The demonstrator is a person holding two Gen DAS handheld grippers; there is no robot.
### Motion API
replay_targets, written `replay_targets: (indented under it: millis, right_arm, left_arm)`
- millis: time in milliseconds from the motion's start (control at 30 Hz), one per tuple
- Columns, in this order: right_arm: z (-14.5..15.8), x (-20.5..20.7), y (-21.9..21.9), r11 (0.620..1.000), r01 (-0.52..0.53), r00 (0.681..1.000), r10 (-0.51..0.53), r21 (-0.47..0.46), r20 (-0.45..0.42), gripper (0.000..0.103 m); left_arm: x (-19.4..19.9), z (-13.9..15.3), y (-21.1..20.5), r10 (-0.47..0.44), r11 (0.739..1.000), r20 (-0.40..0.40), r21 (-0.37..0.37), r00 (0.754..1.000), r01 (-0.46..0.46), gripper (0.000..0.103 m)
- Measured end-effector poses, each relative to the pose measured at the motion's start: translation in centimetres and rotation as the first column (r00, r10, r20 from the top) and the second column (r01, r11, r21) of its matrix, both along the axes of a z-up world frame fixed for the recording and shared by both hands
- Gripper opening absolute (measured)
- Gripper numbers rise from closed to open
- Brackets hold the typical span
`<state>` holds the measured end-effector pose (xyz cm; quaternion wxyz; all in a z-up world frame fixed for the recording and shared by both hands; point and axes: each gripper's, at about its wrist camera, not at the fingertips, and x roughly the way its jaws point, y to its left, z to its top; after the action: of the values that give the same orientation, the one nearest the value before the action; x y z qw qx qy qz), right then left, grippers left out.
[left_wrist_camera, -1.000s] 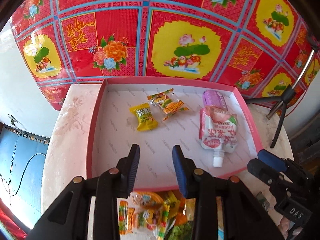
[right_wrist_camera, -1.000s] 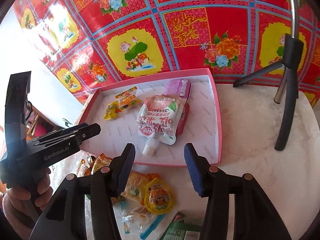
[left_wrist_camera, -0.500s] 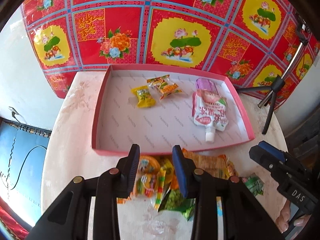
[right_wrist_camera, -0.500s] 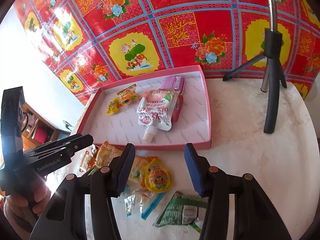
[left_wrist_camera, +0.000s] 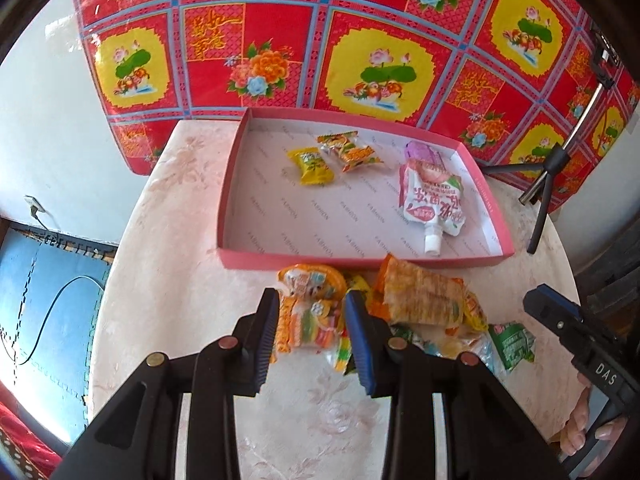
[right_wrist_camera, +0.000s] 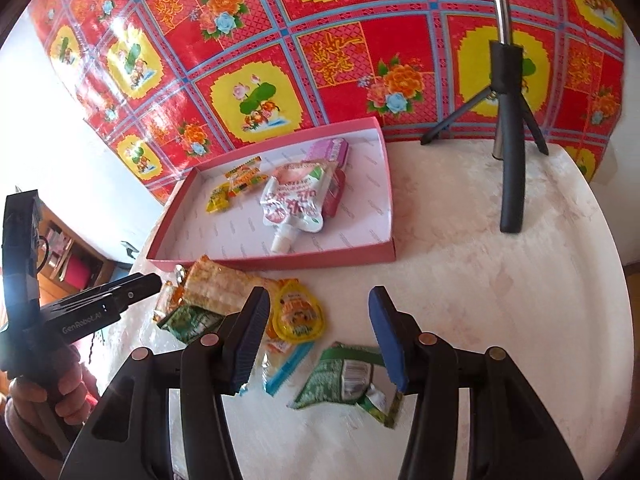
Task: Organize snacks
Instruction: 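Open both tools and withdraw them from the box toward the snack pile, then move the right tool over the green snack bag while the left tool reaches the candy strip packet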
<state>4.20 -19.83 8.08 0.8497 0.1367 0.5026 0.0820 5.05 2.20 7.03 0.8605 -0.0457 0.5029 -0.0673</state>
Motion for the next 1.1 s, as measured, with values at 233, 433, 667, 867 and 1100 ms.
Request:
replay_targets:
  millis: [233,433,667,867,1100]
  right_arm:
    - [-0.4,-0.6,-0.7,1.0,0.007,1.0,-0.007,-0.002,-0.019,0.053]
    - [-0.8,-0.9,-1.1,1.0,0.006,0.999,-0.006,-0.003,-0.037,0.053]
    - [-1.2,-1.1,-1.3,1.0,0.007,0.999,-0.007,-0.005,-0.048,0.054]
    - [-1.3,-1.2,-1.4,1.0,0.01,0.999,-0.01,-0.004,-0.053,0.054]
    - [-1.6,-1.2,-1.5,1.0,0.011,0.998,-0.011,-0.001,-0.055,0.054]
  left_arm:
    - [-0.8,-1.2,1.1,0.028,1.0,-0.021,0.0,0.999,-0.028,0.035]
    - [-1.0,-1.8,1.6,0.042,0.999,-0.032,-0.008,0.999,-0.042,0.035]
    - [-0.9,-2.1,1.0,0.024,0.999,-0.041,-0.029,0.999,-0.025,0.035]
    - [-0.5,-2.8,-0.3,-0.003,1.0,-0.048,-0.02,0.999,0.002,0.042]
    - [-0.4,-3.7,-0.8,-0.006,1.0,-0.039,-0.004,0.999,0.005,0.05]
